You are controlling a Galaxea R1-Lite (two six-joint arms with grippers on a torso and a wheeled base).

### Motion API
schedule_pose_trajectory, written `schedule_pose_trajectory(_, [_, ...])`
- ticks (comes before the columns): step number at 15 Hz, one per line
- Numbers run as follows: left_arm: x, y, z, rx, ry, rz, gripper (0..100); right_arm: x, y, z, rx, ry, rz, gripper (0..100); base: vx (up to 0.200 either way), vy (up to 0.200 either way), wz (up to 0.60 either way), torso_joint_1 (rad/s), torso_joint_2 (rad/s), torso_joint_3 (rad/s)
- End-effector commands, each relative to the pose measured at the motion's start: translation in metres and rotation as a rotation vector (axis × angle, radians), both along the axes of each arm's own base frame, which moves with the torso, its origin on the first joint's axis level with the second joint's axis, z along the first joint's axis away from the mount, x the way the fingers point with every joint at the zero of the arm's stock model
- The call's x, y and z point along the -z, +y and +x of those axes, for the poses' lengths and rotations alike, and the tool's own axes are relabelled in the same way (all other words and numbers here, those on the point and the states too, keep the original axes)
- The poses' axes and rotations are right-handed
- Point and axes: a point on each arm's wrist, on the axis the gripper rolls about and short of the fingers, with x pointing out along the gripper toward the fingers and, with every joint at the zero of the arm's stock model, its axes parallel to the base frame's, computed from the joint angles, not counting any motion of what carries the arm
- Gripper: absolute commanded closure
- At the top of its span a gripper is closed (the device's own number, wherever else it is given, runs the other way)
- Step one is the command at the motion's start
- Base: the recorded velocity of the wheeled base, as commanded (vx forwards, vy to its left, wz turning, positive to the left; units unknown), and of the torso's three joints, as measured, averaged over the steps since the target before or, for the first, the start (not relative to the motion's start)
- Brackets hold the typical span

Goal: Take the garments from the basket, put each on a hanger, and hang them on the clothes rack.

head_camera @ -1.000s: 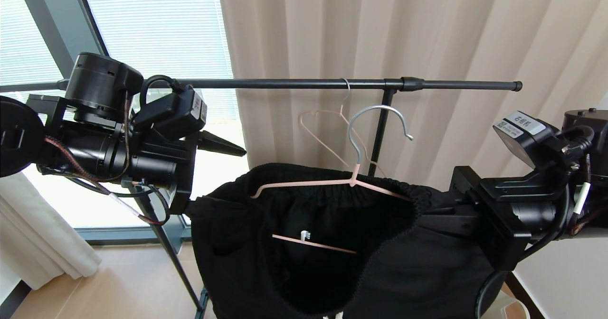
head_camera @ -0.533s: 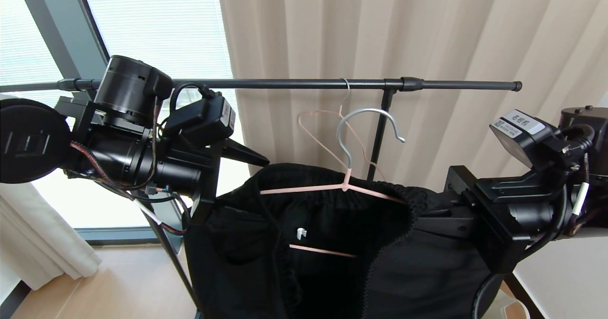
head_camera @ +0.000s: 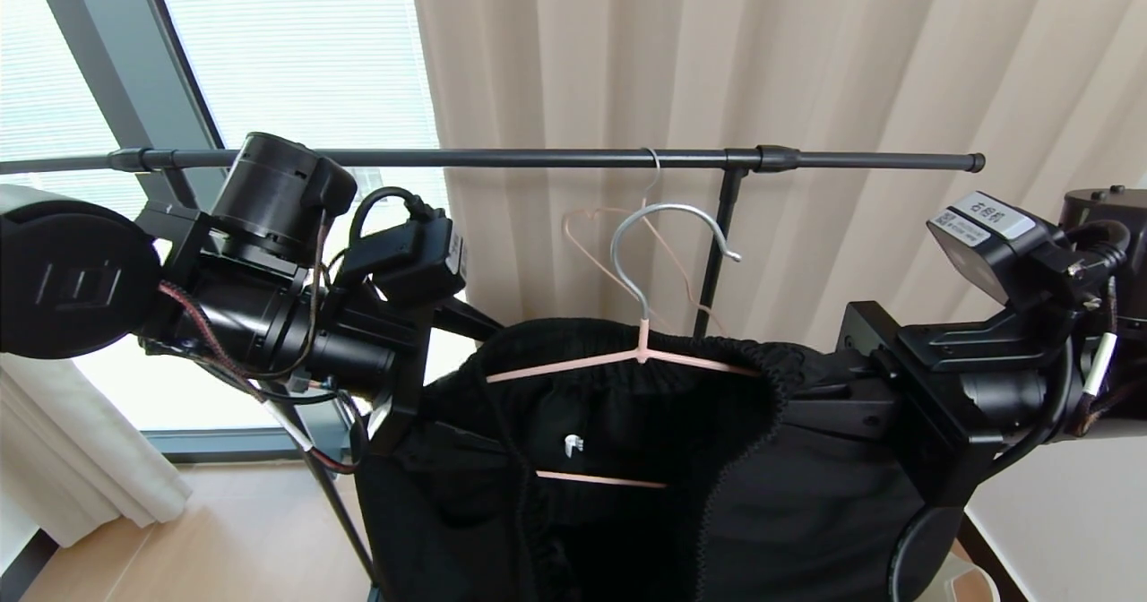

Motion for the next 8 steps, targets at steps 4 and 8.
schedule_pose_trajectory(4, [0.0013, -0.0038, -0.0016, 0.0, 0.011, 0.014, 100, -0.0002, 0.0029, -0.0022, -0.015, -0.003, 0.001, 100, 0.0, 0.0, 0.0, 0.0, 0.0, 0.0])
schedule_pose_trajectory(8, [-0.0006, -0.0035, -0.0034, 0.0, 0.009, 0.009, 100, 0.0004, 0.0034, -0.0012, -0.014, 0.006, 0.001, 100, 0.0, 0.0, 0.0, 0.0, 0.0, 0.0])
